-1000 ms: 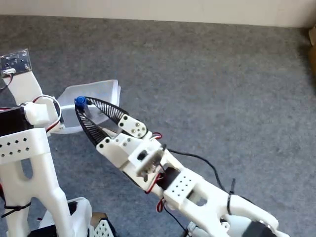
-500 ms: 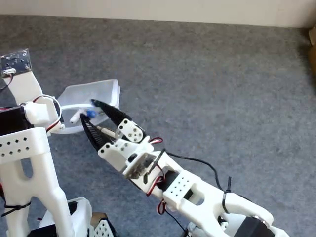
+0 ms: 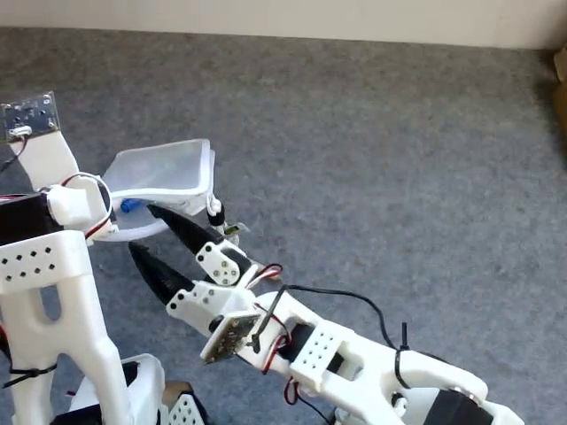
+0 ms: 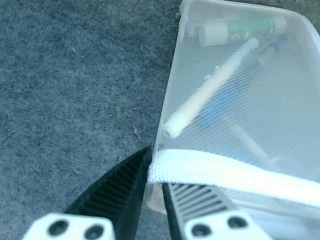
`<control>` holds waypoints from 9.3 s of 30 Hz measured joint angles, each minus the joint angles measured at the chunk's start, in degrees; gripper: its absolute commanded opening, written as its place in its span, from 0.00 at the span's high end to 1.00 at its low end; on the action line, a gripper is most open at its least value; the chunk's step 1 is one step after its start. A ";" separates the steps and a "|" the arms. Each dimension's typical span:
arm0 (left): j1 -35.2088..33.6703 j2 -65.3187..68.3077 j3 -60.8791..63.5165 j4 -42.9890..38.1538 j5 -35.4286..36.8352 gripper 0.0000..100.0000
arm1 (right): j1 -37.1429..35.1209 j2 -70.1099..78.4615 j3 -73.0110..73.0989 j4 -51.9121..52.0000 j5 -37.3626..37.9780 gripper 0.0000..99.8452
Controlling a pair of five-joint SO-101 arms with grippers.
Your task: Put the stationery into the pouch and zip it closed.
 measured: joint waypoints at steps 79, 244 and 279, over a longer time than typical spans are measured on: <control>-1.93 0.00 0.00 0.00 0.00 0.99 | -6.42 -30.68 5.36 77.80 -23.03 0.83; -2.02 0.53 0.00 0.00 0.00 0.99 | 20.31 -13.98 -18.29 112.70 -19.69 0.82; -2.02 0.97 0.09 -0.09 -0.09 0.99 | 22.15 23.03 -34.73 101.98 -19.78 0.91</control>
